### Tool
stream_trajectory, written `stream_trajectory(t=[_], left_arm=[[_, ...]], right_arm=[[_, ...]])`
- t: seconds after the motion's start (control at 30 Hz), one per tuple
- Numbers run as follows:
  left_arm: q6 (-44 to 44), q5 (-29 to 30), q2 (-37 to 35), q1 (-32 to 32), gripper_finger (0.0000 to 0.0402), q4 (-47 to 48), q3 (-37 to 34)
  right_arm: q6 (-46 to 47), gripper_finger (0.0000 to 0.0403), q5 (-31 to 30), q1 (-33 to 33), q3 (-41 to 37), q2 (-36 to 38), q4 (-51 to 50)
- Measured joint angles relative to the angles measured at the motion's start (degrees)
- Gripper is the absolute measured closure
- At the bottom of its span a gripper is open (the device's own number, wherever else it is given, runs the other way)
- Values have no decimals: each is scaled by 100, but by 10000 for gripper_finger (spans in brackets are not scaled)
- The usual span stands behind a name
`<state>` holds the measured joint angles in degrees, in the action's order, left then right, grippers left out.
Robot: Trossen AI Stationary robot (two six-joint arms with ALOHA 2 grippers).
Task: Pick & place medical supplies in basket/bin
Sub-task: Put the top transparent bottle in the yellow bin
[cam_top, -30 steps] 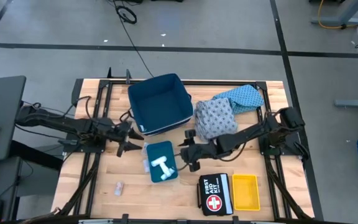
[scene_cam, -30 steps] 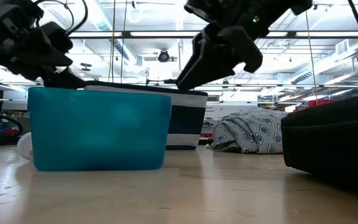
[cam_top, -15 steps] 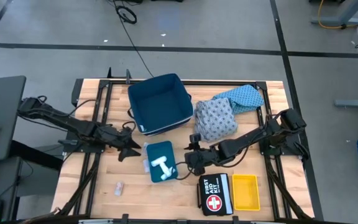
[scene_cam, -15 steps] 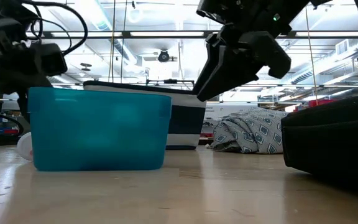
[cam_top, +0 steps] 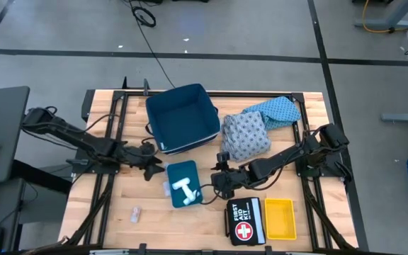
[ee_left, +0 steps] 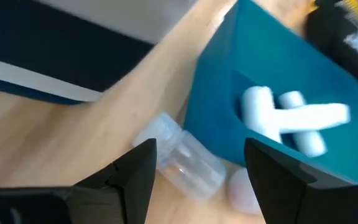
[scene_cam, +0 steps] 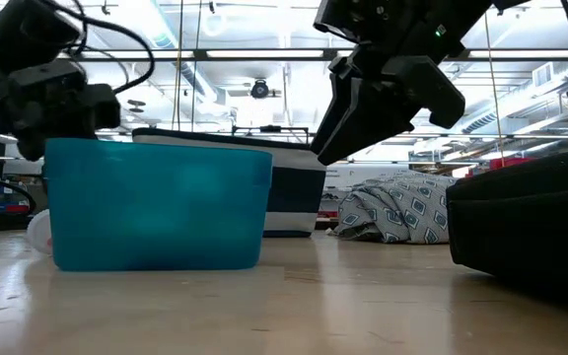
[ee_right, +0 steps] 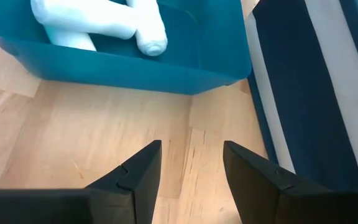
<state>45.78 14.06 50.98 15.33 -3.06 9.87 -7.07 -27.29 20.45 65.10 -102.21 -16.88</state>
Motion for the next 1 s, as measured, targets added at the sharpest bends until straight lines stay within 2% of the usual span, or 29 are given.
stream_trajectory(t=[0.27, 0.53, 1.0], left_arm=[[-401, 55, 1209, 0, 172, 1343, 1167], [-528, -152, 2286, 5, 172, 1451, 1728], [-617, -909, 2541, 7, 173, 1804, 1834]], right_arm=[[0, 222, -2, 0, 0, 0, -1], [48, 222, -1, 0, 0, 0, -87], [44, 222, -2, 0, 0, 0, -90]])
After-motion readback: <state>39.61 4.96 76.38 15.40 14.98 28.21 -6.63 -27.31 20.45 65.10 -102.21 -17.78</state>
